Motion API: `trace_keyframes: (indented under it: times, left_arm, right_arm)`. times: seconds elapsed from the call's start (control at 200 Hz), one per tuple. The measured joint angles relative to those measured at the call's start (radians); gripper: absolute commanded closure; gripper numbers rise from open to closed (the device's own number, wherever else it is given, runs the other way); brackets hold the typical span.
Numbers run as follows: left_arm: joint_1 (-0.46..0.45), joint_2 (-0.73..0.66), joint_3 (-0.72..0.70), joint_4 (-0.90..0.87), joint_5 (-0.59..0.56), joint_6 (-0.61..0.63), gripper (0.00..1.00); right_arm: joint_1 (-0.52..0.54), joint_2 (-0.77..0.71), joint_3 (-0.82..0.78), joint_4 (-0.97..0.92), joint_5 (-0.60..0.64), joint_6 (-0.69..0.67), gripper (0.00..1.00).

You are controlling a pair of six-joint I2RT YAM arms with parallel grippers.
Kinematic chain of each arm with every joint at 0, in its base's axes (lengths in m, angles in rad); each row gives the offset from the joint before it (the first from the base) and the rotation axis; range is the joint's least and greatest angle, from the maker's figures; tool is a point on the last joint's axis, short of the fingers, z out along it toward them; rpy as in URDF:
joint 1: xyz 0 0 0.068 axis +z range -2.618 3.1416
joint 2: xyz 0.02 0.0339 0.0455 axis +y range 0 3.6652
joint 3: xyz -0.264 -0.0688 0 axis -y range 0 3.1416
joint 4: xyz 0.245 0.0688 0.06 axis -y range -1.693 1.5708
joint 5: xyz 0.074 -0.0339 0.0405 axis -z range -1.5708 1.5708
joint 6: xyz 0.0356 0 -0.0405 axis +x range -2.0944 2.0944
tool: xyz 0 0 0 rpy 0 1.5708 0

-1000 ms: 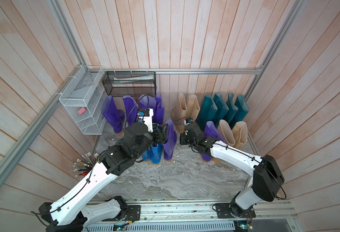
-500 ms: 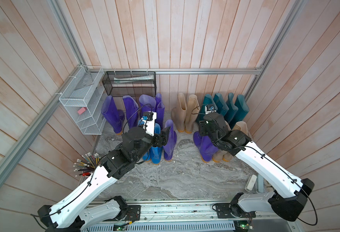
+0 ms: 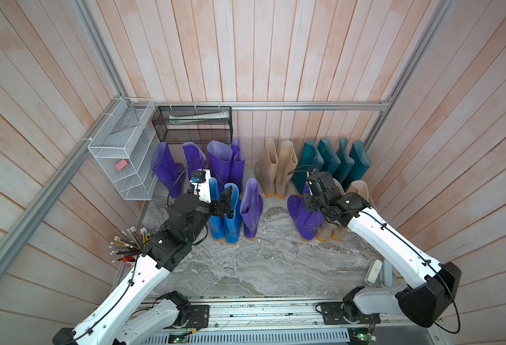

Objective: Match and arrange rain boots in pairs
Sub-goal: Pair a pair of rain boots at the center of the board.

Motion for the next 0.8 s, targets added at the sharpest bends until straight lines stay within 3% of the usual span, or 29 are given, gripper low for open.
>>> trace_keyframes:
  times: [0.38,0.58,0.8]
  left_arm:
    - [0.026,-0.004,-0.013,0.014,0.056,0.0,0.15]
    - [0.033,-0.005,-0.026,0.014,0.078,-0.001,0.15]
    - [0.04,-0.006,-0.028,0.014,0.093,-0.001,0.15]
  right_arm:
    - [0.105,0.098,0.166,-0.065,-0.109,0.039,1.0]
    - [0.12,0.211,0.259,-0.048,-0.181,0.049,1.0]
    - [0.133,0.23,0.281,-0.03,-0.283,0.067,1.0]
